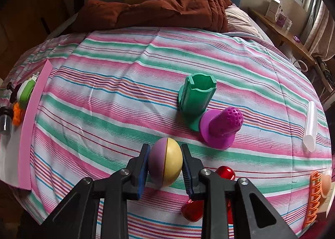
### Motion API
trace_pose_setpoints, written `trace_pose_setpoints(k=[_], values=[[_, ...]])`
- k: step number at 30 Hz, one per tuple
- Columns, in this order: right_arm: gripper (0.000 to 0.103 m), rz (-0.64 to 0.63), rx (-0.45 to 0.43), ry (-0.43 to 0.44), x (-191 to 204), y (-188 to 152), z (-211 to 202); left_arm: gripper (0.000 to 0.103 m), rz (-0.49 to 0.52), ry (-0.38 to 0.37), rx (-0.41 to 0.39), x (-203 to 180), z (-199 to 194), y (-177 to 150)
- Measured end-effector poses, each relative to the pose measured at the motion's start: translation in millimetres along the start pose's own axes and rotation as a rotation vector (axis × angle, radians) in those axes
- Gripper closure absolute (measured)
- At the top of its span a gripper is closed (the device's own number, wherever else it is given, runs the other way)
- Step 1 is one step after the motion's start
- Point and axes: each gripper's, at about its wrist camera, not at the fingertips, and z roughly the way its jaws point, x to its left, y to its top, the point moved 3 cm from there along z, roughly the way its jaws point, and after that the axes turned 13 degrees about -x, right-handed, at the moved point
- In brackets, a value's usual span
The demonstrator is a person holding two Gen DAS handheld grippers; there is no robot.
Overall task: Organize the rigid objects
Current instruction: 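Withdraw the left gripper from the bottle while the right gripper holds the egg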
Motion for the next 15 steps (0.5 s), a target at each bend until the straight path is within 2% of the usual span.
trace_pose_setpoints(k=[15], values=[[0.075,-0.042,-0.017,0.050,14,0,-4,0.033,0.003,0.011,0.013,4,-5,-7]])
